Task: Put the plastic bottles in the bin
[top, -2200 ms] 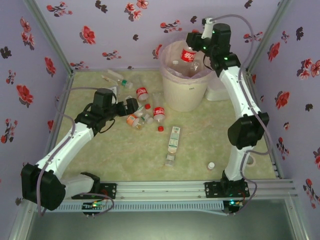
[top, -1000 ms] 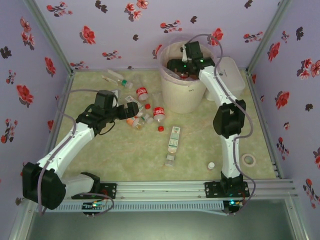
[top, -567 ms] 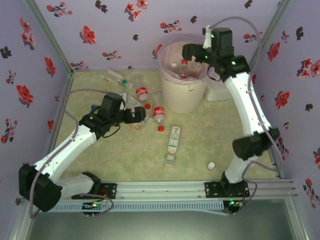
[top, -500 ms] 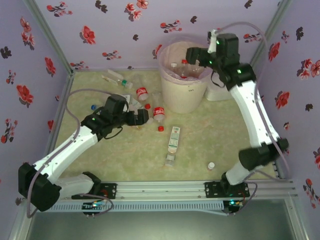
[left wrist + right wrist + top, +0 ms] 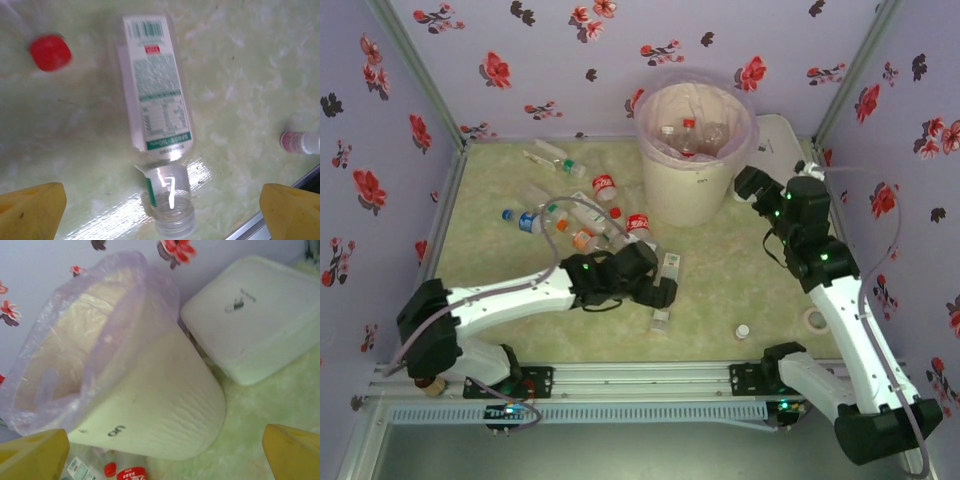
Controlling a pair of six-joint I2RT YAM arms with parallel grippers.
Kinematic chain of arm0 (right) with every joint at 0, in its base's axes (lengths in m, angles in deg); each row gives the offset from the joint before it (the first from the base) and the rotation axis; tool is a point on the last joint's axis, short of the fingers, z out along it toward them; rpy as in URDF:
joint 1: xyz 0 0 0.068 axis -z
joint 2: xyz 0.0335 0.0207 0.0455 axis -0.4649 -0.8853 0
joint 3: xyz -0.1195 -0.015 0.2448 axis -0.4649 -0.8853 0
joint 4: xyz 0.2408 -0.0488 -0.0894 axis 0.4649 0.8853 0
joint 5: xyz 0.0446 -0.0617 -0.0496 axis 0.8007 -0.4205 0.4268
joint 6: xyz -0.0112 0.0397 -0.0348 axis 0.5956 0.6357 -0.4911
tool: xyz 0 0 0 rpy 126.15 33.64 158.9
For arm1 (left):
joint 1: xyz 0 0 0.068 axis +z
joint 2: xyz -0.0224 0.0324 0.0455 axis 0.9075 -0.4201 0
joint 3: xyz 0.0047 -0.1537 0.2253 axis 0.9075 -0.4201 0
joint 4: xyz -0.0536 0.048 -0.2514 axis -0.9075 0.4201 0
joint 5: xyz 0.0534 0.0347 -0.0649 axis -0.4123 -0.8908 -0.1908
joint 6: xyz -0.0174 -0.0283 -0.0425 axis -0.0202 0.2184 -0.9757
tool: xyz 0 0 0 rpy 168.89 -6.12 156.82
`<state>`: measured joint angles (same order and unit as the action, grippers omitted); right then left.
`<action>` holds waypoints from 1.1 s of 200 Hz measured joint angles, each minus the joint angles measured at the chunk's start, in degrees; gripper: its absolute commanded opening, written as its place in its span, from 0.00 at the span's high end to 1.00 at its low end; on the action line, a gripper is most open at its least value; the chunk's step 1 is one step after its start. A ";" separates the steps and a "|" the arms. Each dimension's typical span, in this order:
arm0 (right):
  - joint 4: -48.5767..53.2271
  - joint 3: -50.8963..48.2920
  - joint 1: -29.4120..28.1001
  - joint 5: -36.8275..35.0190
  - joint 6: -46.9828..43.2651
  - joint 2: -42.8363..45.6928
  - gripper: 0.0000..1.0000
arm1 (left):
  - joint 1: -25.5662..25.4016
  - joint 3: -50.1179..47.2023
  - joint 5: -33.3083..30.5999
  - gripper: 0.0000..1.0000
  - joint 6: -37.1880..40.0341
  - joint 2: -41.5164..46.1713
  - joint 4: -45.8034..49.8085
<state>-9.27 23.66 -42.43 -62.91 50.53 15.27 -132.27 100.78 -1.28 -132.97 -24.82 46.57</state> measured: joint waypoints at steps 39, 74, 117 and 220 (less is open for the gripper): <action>-1.03 -3.58 -0.04 2.40 3.82 0.46 0.01 | -4.68 0.57 -0.35 0.01 -4.04 -5.31 2.03; -1.16 -5.42 -0.04 0.26 3.82 7.23 0.01 | -6.88 0.39 0.07 0.11 -6.80 -8.20 1.70; -5.09 -8.50 -0.04 -2.80 4.94 12.79 0.01 | -7.04 0.39 0.81 0.31 -7.39 -15.52 1.68; -10.86 -13.14 -0.04 -4.28 6.34 13.42 0.01 | -7.04 0.42 -0.83 0.71 -5.33 -16.59 0.96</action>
<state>-20.13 10.53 -42.47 -67.20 56.87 28.69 -139.31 101.20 -2.11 -138.30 -41.41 47.53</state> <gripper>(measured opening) 0.995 0.410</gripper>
